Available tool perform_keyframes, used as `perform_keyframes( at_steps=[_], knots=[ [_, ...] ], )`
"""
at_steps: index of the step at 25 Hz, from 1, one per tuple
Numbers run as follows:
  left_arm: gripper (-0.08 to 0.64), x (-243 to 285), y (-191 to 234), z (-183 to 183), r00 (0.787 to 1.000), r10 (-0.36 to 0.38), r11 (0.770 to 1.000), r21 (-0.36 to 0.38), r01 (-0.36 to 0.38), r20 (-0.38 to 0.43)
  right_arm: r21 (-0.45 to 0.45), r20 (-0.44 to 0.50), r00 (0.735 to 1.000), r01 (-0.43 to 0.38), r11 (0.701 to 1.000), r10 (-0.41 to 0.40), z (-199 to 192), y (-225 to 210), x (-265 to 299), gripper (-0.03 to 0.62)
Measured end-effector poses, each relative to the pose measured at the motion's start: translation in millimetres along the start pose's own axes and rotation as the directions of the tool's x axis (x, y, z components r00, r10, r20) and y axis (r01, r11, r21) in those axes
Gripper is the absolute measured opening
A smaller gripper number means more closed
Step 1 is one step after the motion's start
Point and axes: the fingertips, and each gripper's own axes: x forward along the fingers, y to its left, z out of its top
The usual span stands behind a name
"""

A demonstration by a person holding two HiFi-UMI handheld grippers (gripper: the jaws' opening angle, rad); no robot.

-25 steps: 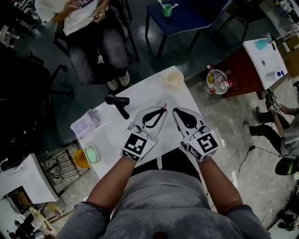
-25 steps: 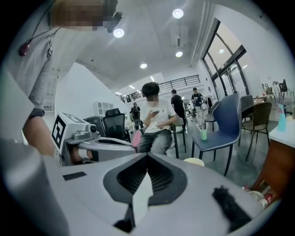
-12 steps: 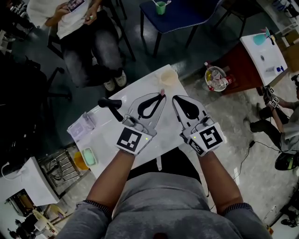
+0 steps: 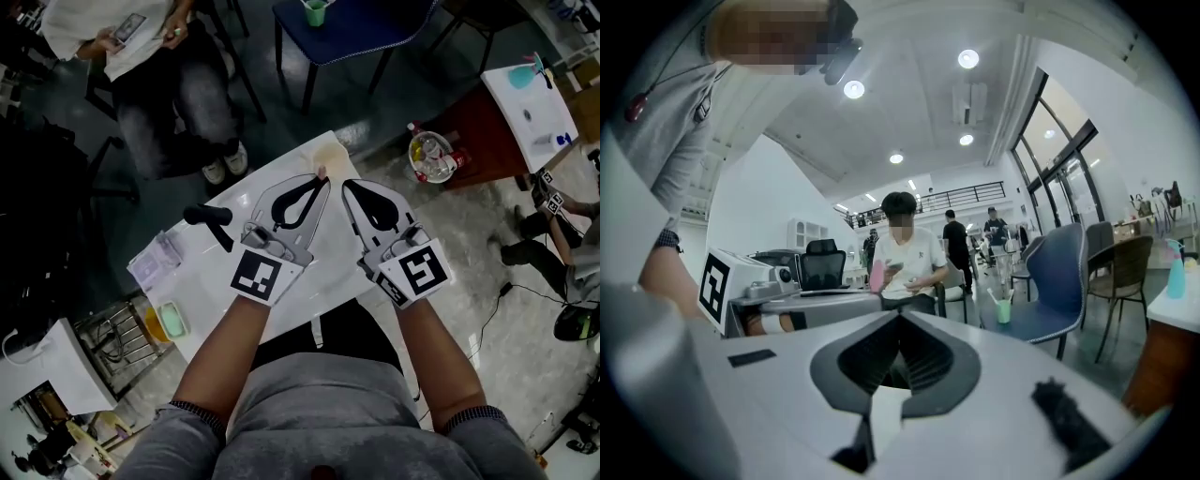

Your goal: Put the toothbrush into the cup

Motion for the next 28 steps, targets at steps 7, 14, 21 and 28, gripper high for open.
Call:
perform_keyframes(
  at_steps=[7, 14, 21, 28],
  knots=[
    [0.015, 17, 10, -7, 1.0, 0.015, 1.0, 0.006, -0.015, -0.004, -0.006, 0.006, 1.0, 0.001, 1.0, -0.001, -1, -18, 9, 0.008],
    [0.015, 34, 22, -10, 1.0, 0.026, 1.0, 0.008, -0.026, 0.005, -0.001, 0.0, 1.0, -0.005, 1.0, 0.005, -5, -34, 21, 0.008],
    [0.015, 52, 33, -10, 0.999, 0.032, 0.999, 0.008, -0.032, 0.014, 0.005, -0.004, 1.0, -0.007, 1.0, 0.007, -10, -50, 28, 0.008],
    [0.015, 62, 46, -20, 0.998, 0.054, 0.999, 0.0, -0.054, 0.013, 0.014, -0.014, 1.0, -0.016, 1.0, 0.016, -17, -59, 36, 0.008]
  ],
)
